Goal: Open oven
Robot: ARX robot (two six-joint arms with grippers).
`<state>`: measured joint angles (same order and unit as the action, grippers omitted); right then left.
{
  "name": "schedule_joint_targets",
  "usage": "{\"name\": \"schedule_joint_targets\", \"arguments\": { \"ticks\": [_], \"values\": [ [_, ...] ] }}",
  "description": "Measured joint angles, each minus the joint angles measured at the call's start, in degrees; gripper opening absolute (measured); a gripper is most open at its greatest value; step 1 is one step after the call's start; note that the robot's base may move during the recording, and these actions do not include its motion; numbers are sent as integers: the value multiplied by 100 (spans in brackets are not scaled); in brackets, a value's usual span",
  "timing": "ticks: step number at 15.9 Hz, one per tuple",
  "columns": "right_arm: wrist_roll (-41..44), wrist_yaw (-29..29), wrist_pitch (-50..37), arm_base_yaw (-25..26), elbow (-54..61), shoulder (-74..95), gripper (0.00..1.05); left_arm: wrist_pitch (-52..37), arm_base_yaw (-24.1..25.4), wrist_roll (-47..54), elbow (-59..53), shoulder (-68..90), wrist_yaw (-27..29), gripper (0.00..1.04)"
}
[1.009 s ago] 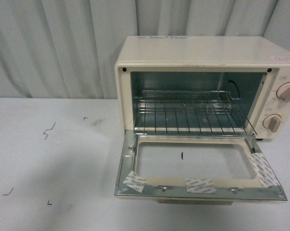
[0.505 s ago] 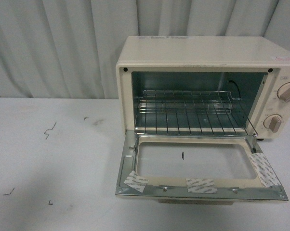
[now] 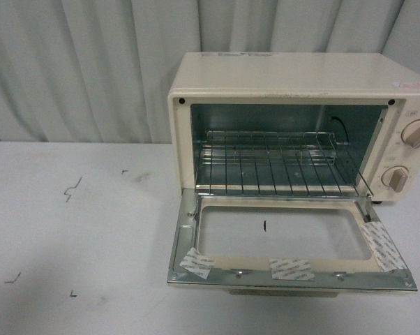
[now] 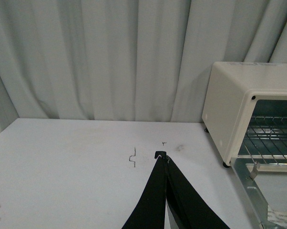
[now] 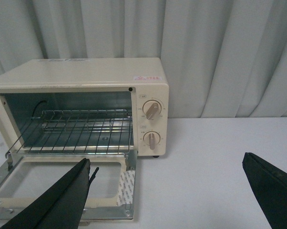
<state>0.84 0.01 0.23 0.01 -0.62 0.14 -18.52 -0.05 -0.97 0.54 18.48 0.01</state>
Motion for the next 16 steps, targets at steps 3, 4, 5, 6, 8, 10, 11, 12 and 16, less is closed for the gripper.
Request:
{"name": "schedule_joint_targets", "arguments": {
  "ticks": [3, 4, 5, 6, 8, 10, 11, 12, 16],
  "values": [
    [0, 0, -2, 0, 0, 0, 98, 485, 0, 0, 0, -490, 0, 2],
    [0, 0, -2, 0, 0, 0, 98, 605, 0, 0, 0, -614, 2, 2],
    [0, 0, -2, 0, 0, 0, 98, 680, 0, 0, 0, -673, 2, 2],
    [0, 0, -2, 0, 0, 0, 98, 752, 0, 0, 0, -741, 2, 2],
    [0, 0, -2, 0, 0, 0, 98, 1038, 0, 0, 2, -970, 4, 2],
    [0, -2, 2, 0, 0, 2, 98, 1757, 0, 2, 7, -1808, -11, 2],
    [0, 0, 0, 0, 0, 0, 98, 1812, 0, 2, 37, -1805, 11, 2],
    [0, -2, -7, 0, 0, 0, 98, 1902, 4, 2, 2, -1810, -2, 2],
    [0, 0, -4, 0, 0, 0, 98, 1871, 4, 2, 2, -1808, 2, 2]
  ]
}}
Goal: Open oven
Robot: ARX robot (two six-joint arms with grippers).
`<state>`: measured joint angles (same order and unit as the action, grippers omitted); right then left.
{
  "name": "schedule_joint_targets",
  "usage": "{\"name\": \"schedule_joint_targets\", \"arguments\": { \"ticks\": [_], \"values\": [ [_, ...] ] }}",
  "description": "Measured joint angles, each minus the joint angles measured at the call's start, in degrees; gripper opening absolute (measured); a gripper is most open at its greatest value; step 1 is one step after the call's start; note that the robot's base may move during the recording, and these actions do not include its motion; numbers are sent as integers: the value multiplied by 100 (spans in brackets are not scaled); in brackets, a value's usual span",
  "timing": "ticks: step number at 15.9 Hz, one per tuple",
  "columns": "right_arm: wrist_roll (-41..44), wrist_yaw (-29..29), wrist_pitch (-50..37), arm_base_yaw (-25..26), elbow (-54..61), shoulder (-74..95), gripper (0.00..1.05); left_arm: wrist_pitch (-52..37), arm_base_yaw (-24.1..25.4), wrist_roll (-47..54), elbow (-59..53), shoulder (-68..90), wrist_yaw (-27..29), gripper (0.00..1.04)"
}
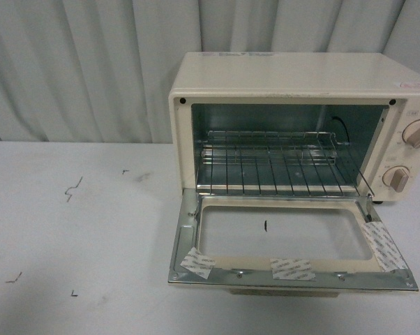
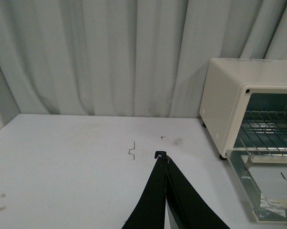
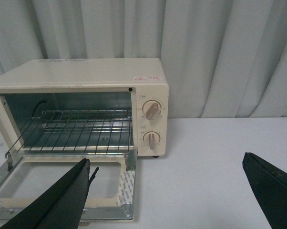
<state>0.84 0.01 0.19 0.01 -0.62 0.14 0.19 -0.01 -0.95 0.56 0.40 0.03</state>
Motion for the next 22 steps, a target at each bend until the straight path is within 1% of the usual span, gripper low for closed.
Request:
{"name": "schedule_joint_targets", "arguments": {
  "ticks": [1, 2, 5, 6, 7, 8, 22],
  "values": [
    [0, 0, 4, 0, 0, 0, 98, 2, 0, 0, 0, 0, -2, 2],
    [0, 0, 2, 0, 0, 0, 98, 0, 0, -2, 0, 0, -2, 5],
    [0, 0, 2, 0, 0, 0, 98, 0, 0, -2, 0, 0, -2, 30],
    [0, 0, 2, 0, 0, 0, 98, 2, 0, -2, 0, 0, -2, 48],
    [0, 0, 2, 0, 0, 0, 98, 2, 0, -2, 0, 0, -2, 89],
    [0, 0, 2, 0, 0, 0, 98, 2, 0, 0, 0, 0, -2, 98],
    [0, 0, 2, 0, 0, 0, 98, 0, 0, 2, 0, 0, 0, 98]
  ]
}}
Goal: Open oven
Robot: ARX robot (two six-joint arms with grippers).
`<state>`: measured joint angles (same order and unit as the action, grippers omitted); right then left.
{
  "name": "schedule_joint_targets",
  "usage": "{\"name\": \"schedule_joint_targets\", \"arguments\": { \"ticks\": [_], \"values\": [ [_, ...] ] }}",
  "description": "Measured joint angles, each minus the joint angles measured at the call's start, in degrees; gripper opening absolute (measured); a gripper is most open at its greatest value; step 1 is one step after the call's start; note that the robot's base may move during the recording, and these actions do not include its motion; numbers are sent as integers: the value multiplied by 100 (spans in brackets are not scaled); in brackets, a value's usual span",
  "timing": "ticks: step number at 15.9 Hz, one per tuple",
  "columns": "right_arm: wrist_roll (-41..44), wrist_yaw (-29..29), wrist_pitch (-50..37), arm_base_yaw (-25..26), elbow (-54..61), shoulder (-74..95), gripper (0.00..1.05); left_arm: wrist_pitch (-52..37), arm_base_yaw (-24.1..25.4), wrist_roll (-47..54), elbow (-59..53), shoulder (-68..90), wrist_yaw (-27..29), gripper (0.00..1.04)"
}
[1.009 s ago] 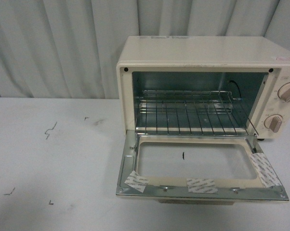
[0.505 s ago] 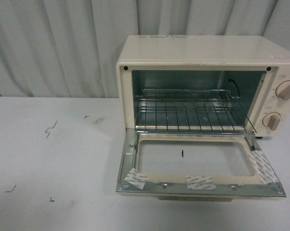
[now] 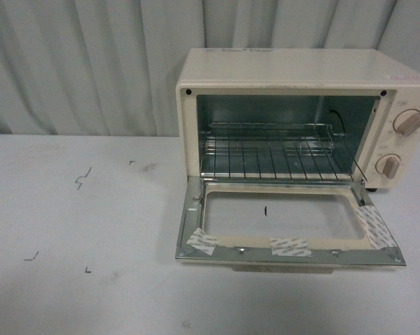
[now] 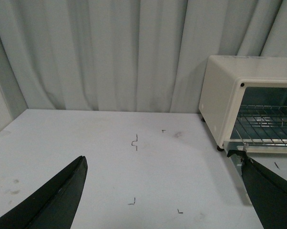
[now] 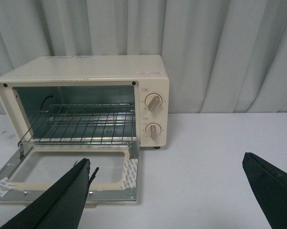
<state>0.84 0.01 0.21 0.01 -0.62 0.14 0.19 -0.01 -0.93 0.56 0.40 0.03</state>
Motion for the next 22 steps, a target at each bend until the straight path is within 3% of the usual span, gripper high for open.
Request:
{"name": "schedule_joint_targets", "arguments": {
  "ticks": [22],
  "values": [
    [0, 0, 2, 0, 0, 2, 98, 2, 0, 0, 0, 0, 0, 98]
  ]
}}
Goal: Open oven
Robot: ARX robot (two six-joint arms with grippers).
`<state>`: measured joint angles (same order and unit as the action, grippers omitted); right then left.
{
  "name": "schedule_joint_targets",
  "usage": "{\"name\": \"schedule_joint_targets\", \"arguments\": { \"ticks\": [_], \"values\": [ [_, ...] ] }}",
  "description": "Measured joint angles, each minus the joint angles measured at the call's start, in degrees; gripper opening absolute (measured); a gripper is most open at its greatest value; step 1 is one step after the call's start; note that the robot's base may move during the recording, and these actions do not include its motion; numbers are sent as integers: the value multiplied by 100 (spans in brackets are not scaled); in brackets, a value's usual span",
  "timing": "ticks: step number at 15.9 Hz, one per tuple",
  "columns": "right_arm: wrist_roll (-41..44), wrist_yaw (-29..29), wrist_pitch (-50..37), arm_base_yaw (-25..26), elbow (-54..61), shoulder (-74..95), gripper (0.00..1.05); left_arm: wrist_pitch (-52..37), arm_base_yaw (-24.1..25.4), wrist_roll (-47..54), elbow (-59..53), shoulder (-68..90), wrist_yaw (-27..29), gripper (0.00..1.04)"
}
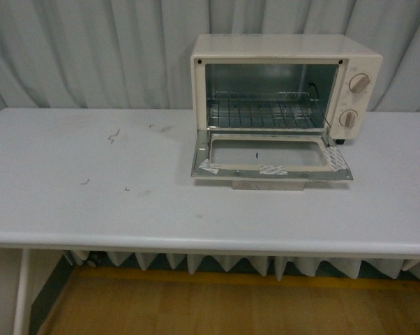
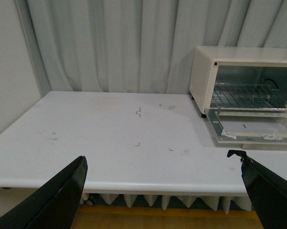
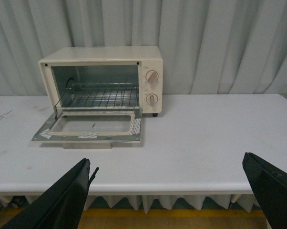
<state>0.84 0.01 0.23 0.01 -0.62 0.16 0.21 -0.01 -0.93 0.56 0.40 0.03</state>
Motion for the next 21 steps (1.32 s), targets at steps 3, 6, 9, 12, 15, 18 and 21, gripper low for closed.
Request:
{"name": "schedule_joint_targets", "arguments": {
  "ticks": [3, 6, 9, 12, 15, 18, 21],
  "values": [
    [0, 0, -9, 0, 0, -2, 98, -7, 0, 0, 0, 0, -2, 98],
    [0, 0, -4, 0, 0, -2, 98, -2, 0, 0, 0, 0, -2, 98],
    [0, 0, -4, 0, 0, -2, 98, -2, 0, 0, 0, 0, -2, 98],
    [0, 0, -2, 0, 0, -2, 98, -2, 0, 0, 0, 0, -2, 98],
    [0, 0, -2, 0, 0, -2, 98, -2, 0, 0, 0, 0, -2, 98],
    [0, 0, -2, 0, 0, -2, 98, -2, 0, 0, 0, 0, -2, 98],
    [0, 0, -2, 0, 0, -2, 98, -2, 0, -2, 0, 0, -2, 98]
  ]
}}
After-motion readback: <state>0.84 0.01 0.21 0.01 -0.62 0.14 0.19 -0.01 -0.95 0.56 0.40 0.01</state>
